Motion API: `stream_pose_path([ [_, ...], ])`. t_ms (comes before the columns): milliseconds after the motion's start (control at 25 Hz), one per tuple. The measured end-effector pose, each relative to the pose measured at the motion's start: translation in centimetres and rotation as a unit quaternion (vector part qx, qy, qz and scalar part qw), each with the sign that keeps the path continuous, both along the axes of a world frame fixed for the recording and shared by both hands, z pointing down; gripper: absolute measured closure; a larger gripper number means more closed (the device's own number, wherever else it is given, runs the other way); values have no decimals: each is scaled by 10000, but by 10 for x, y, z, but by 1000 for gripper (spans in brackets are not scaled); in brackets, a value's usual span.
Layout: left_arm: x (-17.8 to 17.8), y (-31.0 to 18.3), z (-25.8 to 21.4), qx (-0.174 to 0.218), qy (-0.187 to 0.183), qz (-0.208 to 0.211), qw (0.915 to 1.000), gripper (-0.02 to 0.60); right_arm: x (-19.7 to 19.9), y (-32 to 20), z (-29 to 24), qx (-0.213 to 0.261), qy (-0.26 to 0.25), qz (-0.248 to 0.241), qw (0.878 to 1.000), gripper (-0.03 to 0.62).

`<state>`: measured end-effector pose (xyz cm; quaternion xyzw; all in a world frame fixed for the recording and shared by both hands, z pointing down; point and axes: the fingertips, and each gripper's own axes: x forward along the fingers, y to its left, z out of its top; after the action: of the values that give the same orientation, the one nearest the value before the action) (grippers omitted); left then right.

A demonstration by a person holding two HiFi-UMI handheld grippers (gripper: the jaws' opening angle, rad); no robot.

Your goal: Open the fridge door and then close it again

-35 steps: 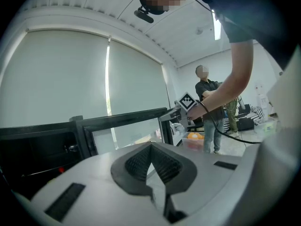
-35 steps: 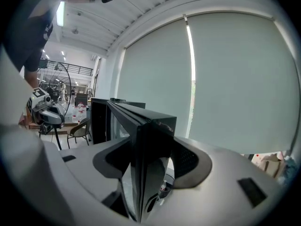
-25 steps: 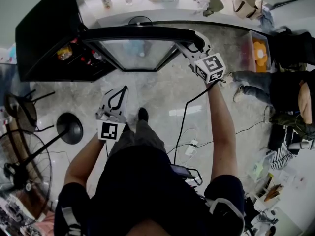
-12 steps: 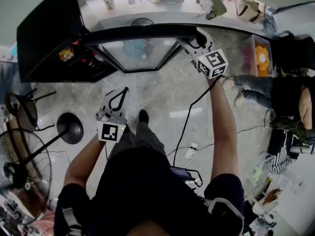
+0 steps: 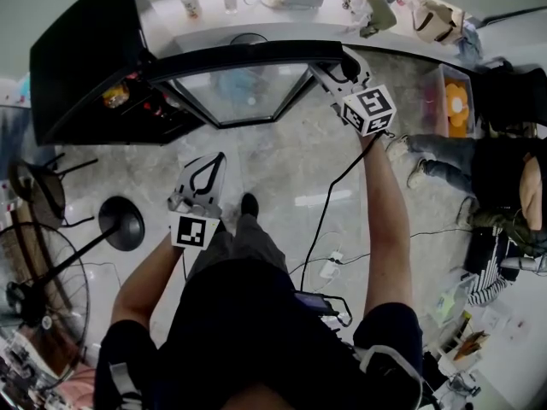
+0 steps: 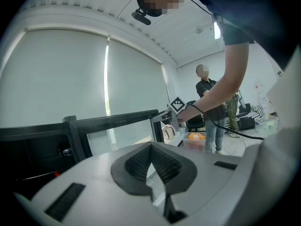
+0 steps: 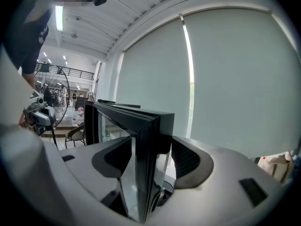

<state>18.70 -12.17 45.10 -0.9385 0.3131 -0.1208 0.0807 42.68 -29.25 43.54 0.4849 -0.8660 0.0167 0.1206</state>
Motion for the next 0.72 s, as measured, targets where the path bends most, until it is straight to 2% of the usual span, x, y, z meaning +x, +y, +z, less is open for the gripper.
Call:
stream_pose_path([
  [280, -4, 1, 4, -42, -6, -48, 10000, 560, -1, 0, 1, 166, -31, 89, 9998, 314],
  [520, -6, 1, 3, -52, -31, -61, 10000, 560, 0, 2, 0, 241, 148, 149, 9995, 316],
  [720, -4, 2, 0, -36, 70, -84, 9999, 560, 6, 13, -5, 329, 138, 294, 9989, 322],
])
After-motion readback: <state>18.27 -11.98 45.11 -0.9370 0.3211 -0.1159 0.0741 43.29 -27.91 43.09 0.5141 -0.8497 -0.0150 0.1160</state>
